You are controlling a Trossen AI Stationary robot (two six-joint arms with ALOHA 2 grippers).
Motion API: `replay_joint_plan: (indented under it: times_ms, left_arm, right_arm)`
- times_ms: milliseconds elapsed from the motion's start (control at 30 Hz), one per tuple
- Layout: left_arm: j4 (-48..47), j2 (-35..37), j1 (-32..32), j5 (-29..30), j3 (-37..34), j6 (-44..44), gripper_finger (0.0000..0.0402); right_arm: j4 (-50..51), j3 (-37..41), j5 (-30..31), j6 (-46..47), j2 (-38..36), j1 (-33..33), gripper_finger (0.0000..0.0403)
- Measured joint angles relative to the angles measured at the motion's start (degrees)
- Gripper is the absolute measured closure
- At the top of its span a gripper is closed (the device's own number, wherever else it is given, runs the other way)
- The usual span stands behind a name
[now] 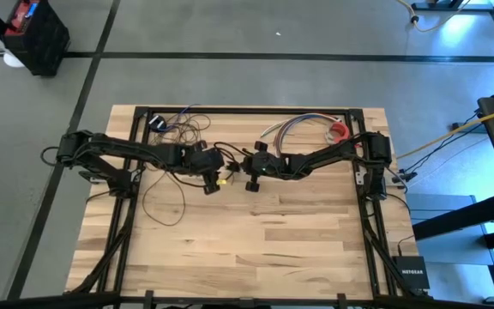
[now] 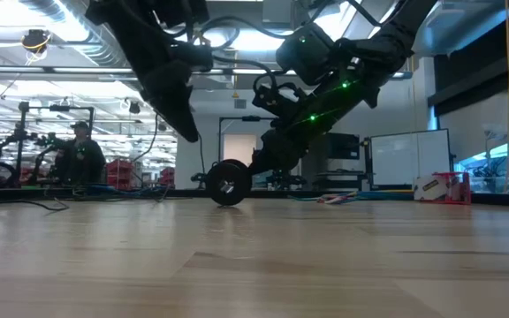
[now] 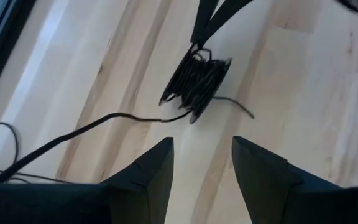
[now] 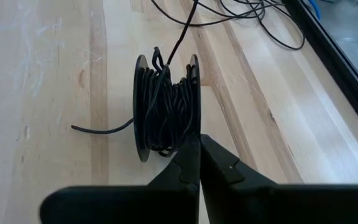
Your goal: Coiling cords
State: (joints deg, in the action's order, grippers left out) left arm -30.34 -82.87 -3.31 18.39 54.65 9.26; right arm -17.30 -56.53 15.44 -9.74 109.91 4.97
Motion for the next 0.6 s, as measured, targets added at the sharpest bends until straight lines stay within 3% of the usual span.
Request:
replay_joint_plan:
  times_ms: [200, 500, 600]
  left_arm:
    - [0.6, 0.0, -0.2, 0.0, 0.0, 2.1, 0.0223]
    - [-0.7, 0.0, -0.2, 1.3, 0.1, 2.5, 0.0087]
    - [-10.8, 0.0, -0.6, 1.3, 2.4, 1.0, 0.0063]
  right_arm:
    - [0.0, 0.0, 0.0, 0.0, 0.0, 0.0, 0.0398]
    - [0.2, 0.0, 0.0, -0.8, 0.0, -0.1, 0.0398]
    - [0.4, 0.0, 0.0, -0.8, 0.0, -0.1, 0.0398]
